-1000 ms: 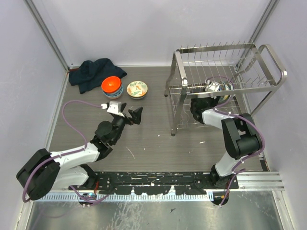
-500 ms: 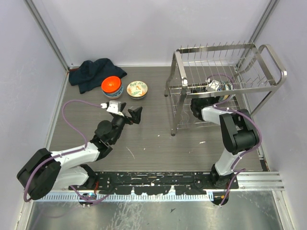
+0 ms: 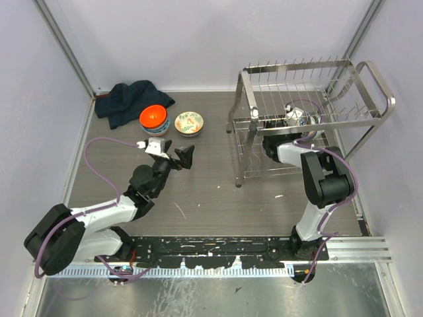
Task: Unload the bowls from the dish rack
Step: Pick up the bowl from the dish rack.
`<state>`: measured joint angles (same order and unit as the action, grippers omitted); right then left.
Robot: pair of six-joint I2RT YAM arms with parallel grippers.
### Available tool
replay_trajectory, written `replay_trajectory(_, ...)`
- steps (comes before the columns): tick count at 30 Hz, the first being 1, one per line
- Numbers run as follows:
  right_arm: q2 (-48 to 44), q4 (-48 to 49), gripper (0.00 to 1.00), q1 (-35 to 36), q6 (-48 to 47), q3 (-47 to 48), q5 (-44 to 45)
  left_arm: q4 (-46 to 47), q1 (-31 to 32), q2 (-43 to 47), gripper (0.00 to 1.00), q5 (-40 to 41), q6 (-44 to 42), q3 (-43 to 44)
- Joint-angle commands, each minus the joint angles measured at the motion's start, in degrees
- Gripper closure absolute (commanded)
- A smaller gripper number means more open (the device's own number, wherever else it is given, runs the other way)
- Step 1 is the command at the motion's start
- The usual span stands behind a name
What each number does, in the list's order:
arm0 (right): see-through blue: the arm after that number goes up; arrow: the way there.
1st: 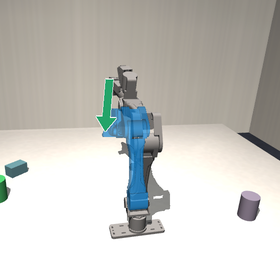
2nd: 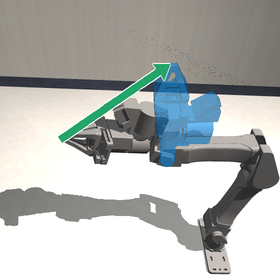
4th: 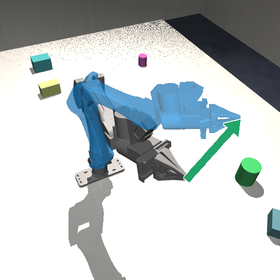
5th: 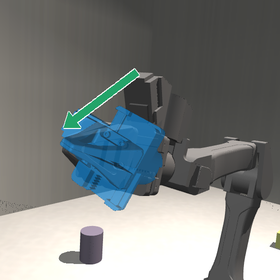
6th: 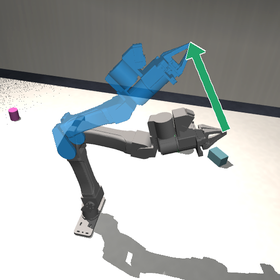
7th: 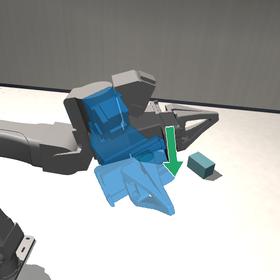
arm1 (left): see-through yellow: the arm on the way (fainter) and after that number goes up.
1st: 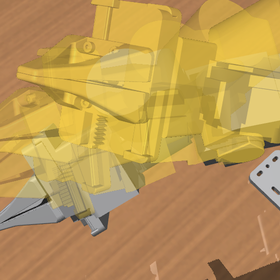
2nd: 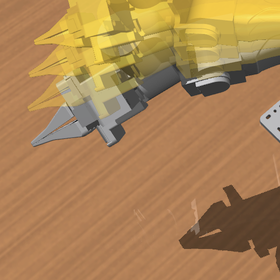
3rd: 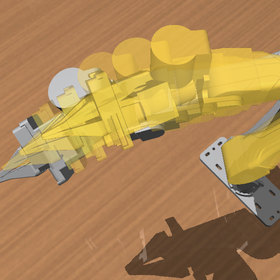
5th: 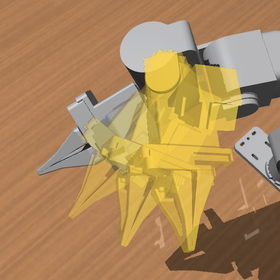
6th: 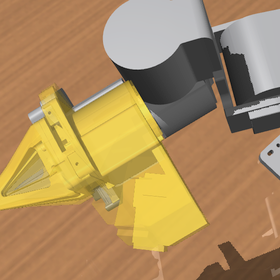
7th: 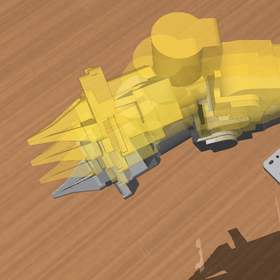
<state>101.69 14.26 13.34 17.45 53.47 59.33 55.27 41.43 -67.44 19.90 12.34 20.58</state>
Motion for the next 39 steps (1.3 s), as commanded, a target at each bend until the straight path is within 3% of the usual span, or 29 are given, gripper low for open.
replay_trajectory(1, 0.18, 1.06, 0.59, -0.46, 0.11, 2.51, 1.33, 3.09, -0.5, -0.51, 0.02, -0.48, 0.53, 0.74)
replay_trajectory(8, 0.35, 0.97, 0.7, -0.65, 0.03, 2.67, 1.78, 3.67, -1.05, -1.6, 0.02, -0.96, 0.84, 1.07)
replay_trajectory(14, 0.09, 1.04, 0.85, -0.67, 0.28, 2.51, 2.72, 3.6, -1.41, -1.86, 0.02, -1.18, 0.86, 1.2)
replay_trajectory(25, 0.03, 5.76, 0.98, 0.67, -2.49, 1.65, 8.34, 4.13, -2.03, -2.86, 0.02, -1.98, 1.4, 1.57)
replay_trajectory(39, 1.79, 19.7, 1.0, 3.33, -12.23, -0.74, 16.9, 4.41, -2.48, -3.49, 0.02, -2.44, 1.96, 1.75)
